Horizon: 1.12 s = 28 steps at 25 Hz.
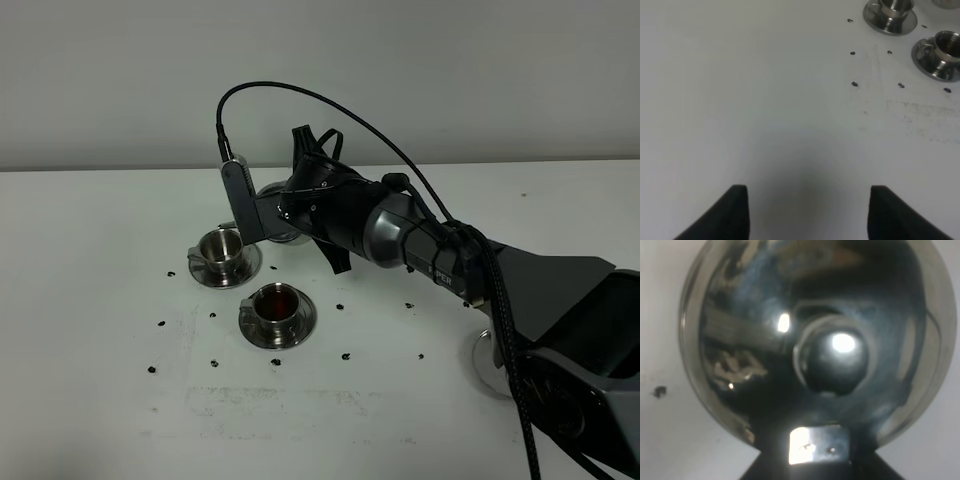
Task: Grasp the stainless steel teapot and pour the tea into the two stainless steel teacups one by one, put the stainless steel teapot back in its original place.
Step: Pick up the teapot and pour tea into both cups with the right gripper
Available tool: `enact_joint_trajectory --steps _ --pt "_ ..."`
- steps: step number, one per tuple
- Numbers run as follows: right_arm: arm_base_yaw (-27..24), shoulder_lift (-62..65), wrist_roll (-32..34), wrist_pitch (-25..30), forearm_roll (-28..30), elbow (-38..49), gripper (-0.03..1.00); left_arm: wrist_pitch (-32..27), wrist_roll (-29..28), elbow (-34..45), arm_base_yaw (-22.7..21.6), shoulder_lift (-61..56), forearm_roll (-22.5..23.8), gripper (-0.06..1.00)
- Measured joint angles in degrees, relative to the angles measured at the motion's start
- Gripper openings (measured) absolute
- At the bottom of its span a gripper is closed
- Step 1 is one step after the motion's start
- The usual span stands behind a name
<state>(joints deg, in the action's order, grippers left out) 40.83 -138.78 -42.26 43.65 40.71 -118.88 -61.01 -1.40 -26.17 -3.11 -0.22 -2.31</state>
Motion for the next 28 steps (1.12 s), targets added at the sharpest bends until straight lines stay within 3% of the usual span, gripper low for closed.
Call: enact_joint_trajectory --steps 28 --pt "0.6 -0.9 -3.8 -0.8 4.9 0.0 0.20 0.0 0.0 0.0 0.0 0.0 0.0 0.50"
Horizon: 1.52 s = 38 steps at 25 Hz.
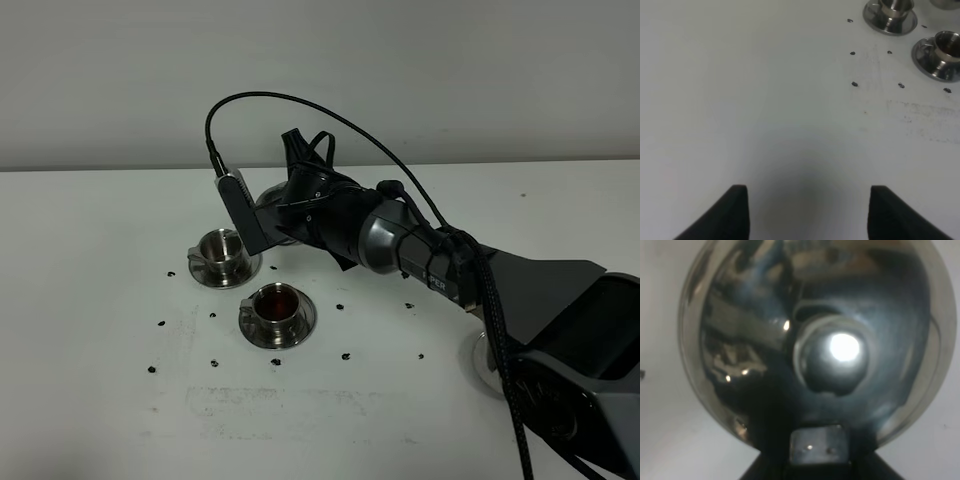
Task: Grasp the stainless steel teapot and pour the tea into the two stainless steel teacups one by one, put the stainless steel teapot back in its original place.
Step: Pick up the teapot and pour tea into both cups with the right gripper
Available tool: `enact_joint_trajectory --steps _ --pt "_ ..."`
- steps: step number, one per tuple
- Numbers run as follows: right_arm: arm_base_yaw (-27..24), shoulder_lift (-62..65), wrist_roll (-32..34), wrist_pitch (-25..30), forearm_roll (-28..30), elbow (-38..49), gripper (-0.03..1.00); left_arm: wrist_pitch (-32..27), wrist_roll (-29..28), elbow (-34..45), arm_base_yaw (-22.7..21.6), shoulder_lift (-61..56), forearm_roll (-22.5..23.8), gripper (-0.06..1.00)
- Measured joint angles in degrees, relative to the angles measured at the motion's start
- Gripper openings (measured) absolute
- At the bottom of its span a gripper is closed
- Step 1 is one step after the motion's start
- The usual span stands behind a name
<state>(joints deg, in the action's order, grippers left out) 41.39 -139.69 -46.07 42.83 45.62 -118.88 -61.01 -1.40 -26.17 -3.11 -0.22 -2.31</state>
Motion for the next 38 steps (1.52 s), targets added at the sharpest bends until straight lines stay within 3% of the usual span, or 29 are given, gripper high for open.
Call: enact_joint_trajectory --steps 38 --pt "0.6 0.0 -1.9 -0.7 6.0 0.0 0.20 0.0 0.0 0.0 0.0 0.0 0.0 0.50"
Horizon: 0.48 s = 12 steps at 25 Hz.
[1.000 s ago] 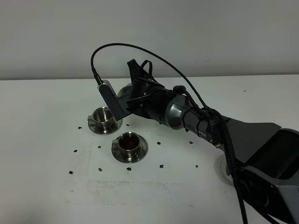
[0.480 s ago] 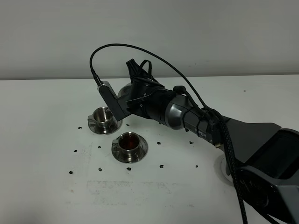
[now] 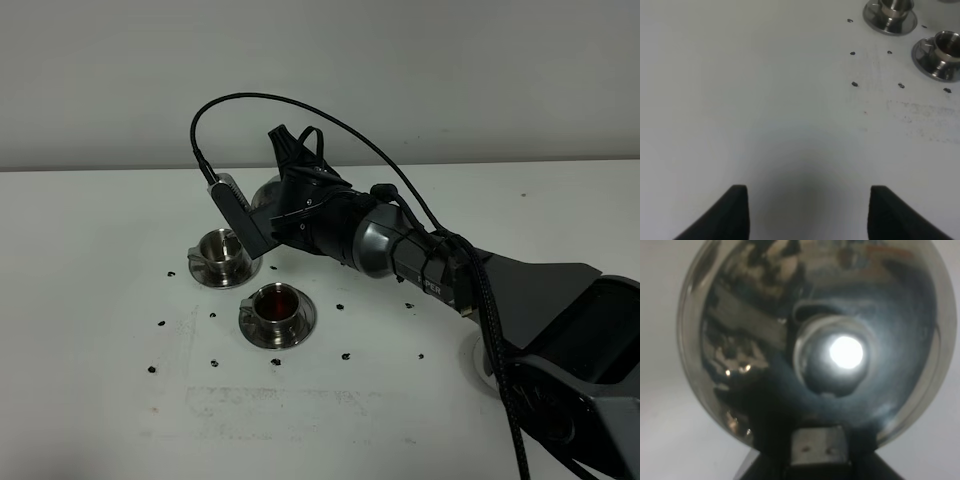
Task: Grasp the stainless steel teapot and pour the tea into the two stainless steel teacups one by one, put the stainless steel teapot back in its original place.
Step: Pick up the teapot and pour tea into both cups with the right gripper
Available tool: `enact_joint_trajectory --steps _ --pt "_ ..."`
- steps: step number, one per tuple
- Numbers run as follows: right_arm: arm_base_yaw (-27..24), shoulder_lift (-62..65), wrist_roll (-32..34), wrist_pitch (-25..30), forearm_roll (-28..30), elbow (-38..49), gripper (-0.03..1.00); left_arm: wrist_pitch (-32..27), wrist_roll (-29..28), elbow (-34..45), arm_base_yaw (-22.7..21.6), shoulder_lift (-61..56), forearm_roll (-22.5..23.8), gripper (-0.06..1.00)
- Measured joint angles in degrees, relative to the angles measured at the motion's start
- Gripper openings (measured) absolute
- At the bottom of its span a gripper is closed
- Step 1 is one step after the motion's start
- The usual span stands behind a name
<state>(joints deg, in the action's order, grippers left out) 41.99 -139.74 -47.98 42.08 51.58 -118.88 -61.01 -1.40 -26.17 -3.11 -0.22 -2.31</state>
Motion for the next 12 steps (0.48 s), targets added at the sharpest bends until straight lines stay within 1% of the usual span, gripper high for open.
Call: enact_joint_trajectory --steps 12 --pt "0.0 0.0 -0.1 -0.3 0.7 0.0 0.20 0.0 0.0 0.0 0.0 0.0 0.0 0.50"
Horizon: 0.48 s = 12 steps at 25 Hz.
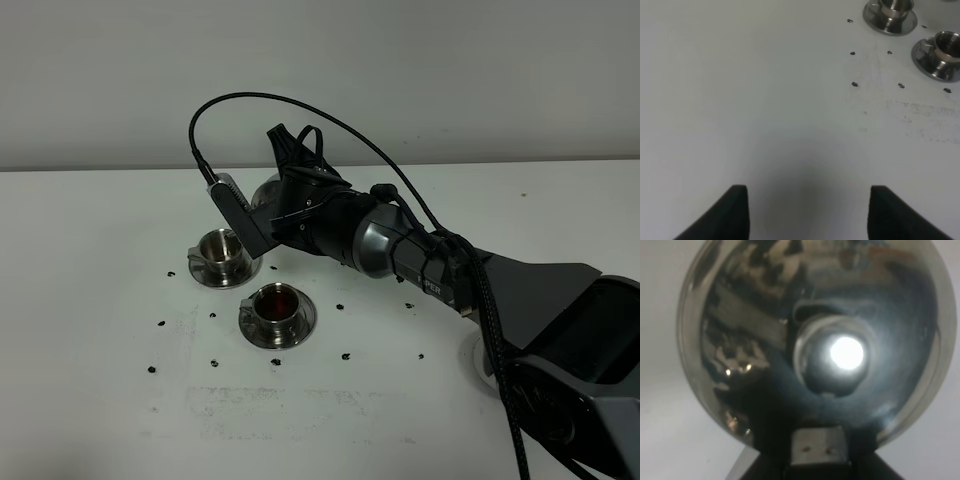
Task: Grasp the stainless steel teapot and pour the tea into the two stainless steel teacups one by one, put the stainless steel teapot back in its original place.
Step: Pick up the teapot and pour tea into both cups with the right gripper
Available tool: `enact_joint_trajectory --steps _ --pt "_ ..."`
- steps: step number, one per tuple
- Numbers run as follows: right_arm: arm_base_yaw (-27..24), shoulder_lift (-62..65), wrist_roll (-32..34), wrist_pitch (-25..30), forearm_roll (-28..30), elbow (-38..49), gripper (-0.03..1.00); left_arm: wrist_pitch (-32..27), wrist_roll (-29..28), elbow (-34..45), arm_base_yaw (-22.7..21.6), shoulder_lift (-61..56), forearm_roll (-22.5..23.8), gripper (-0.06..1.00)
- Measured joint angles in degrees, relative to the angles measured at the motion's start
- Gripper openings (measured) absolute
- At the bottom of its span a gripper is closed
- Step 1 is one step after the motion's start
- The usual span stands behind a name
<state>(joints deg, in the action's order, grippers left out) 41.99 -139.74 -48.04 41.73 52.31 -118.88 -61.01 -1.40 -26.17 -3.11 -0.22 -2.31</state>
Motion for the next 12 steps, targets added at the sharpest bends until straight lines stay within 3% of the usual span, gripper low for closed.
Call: enact_joint_trajectory --steps 12 --pt "0.0 0.0 -1.2 0.0 1.4 0.0 0.20 0.0 0.0 0.0 0.0 0.0 0.0 0.50"
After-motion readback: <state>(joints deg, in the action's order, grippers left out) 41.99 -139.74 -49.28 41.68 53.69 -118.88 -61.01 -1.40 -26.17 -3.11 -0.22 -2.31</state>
